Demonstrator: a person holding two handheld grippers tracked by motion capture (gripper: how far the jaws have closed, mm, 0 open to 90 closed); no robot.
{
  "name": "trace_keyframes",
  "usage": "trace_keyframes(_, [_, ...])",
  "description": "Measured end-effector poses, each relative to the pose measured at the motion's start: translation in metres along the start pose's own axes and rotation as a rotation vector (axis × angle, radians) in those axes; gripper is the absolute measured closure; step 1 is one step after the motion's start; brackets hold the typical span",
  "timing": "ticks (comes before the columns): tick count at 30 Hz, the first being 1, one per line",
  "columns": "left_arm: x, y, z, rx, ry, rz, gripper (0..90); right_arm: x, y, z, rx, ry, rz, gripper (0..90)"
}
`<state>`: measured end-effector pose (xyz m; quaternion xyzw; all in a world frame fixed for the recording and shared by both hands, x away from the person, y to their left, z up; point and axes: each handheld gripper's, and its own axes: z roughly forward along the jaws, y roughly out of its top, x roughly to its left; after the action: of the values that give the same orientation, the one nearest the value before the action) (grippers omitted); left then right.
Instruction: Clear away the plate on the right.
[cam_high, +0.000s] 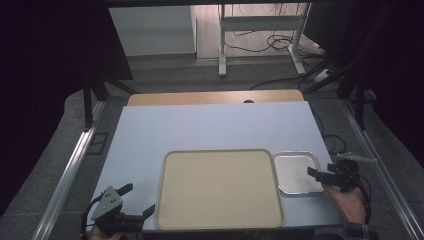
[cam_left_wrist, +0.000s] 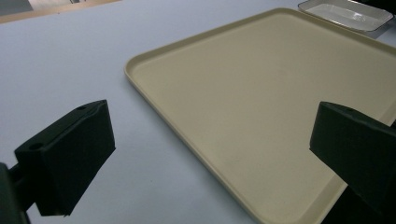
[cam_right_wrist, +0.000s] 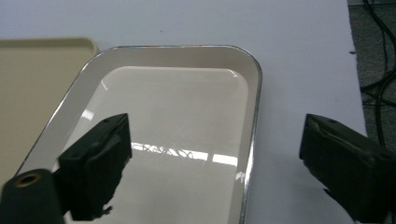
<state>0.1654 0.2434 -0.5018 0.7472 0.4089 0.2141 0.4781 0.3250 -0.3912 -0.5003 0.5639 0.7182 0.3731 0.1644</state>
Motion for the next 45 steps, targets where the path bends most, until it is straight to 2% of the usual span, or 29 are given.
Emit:
trace_keyframes(9, [0.000,0.000,0.000,0.003,0.001,0.004,0.0,-0.005,0.004,0.008,0.038,-0.025,-0.028,39.8])
trace_keyframes(12, [-0.001,0.000,0.001,0.004,0.001,0.005,0.0,-0.007,0.004,0.009,0.044,-0.030,-0.022,48.4])
trace_keyframes(21, [-0.001,0.000,0.001,0.009,0.002,0.012,0.0,-0.012,0.003,0.009,0.093,-0.033,0.053,70.3])
trace_keyframes(26, [-0.002,0.001,0.001,0.011,0.002,0.016,0.1,-0.015,0.002,0.010,0.103,-0.017,0.093,83.8])
trace_keyframes(31, [-0.002,0.001,0.001,0.013,0.004,0.022,0.1,-0.022,0.001,0.008,0.084,0.022,0.178,88.2])
trace_keyframes(33, [-0.002,0.001,0.001,0.012,0.005,0.023,0.1,-0.026,0.000,0.005,0.060,0.052,0.216,88.9])
trace_keyframes(37, [-0.002,0.001,0.001,0.013,0.005,0.025,0.1,-0.027,0.001,0.001,0.049,0.033,0.217,88.9])
trace_keyframes(39, [-0.003,0.001,0.001,0.013,0.006,0.026,0.0,-0.029,0.002,-0.005,0.017,0.056,0.241,89.0])
trace_keyframes(45, [-0.003,0.001,0.001,0.013,0.007,0.025,0.0,-0.030,0.002,-0.012,-0.011,0.069,0.261,89.0])
